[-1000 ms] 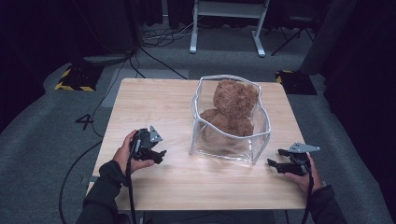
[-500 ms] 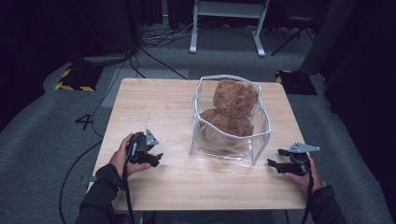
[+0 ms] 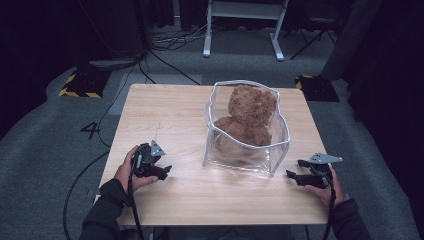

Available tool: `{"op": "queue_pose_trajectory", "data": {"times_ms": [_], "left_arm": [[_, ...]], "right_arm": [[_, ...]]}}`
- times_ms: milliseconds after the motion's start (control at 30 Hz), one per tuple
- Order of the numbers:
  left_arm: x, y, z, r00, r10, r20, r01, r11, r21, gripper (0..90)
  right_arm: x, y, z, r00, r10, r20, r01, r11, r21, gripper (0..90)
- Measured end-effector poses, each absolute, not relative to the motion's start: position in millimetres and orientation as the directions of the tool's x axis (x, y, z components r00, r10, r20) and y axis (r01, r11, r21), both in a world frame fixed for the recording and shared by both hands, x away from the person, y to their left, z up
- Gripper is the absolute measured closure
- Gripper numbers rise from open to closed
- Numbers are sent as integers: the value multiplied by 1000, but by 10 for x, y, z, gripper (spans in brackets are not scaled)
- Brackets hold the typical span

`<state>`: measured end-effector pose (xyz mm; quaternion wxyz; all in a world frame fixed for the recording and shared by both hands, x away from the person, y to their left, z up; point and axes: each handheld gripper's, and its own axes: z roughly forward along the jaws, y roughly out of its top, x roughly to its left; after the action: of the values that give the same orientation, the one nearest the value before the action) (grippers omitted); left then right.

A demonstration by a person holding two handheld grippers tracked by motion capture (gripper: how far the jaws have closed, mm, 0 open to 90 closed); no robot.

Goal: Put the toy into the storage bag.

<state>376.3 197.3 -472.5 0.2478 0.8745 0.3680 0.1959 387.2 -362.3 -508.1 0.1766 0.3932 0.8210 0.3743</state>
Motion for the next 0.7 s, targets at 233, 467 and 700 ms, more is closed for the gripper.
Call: {"op": "queue_pose_trajectory", "data": {"times_ms": [233,467,700], "left_arm": [[3661,2009,-4866,648,753,116,553,-570,607,180],[3580,2063,-4981,626,777,70,584,-526,618,178],[3492,2179,-5080,596,803,-20,598,-427,678,168]], "right_arm": [[3874,-3626,-5081,-629,777,7,514,409,754,272],[3871,-3621,-5082,-629,778,3,513,412,753,272],[3871,-3622,-5081,-628,778,4,513,411,753,272]]}}
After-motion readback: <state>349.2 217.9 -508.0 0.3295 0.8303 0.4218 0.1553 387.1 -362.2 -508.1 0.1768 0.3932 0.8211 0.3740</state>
